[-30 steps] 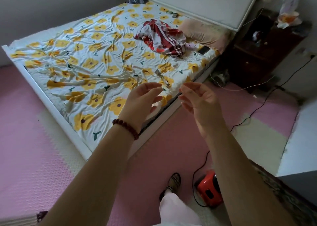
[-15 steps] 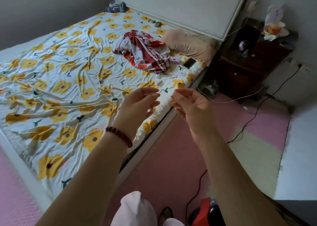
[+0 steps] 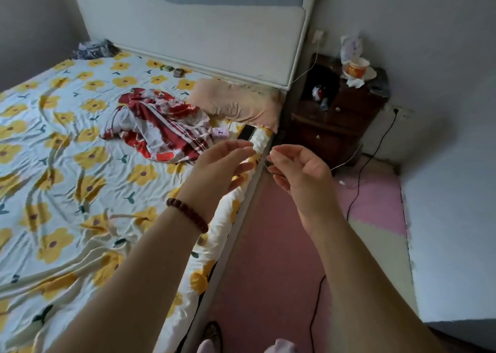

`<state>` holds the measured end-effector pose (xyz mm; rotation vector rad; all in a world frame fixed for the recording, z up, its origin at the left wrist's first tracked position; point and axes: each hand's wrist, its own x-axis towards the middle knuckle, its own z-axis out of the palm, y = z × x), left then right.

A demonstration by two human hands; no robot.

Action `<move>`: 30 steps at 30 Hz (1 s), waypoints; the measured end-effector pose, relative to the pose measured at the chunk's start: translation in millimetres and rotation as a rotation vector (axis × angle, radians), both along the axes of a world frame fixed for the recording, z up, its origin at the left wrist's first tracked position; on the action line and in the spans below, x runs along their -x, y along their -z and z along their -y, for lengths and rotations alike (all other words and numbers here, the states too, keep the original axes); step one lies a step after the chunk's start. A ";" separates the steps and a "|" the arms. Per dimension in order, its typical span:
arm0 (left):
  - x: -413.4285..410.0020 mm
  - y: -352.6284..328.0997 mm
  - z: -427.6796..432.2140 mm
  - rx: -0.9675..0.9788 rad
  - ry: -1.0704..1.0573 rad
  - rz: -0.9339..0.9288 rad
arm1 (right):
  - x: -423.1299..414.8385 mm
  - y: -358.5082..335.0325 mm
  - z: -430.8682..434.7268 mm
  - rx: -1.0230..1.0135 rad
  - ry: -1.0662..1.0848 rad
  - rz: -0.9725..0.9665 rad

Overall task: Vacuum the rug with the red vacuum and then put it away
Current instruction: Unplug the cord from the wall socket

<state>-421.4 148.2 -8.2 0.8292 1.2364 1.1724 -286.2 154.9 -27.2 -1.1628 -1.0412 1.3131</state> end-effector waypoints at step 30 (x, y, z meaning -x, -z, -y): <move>-290.5 26.6 -444.1 0.086 0.398 -0.107 | -293.5 21.9 -382.7 0.039 0.526 0.051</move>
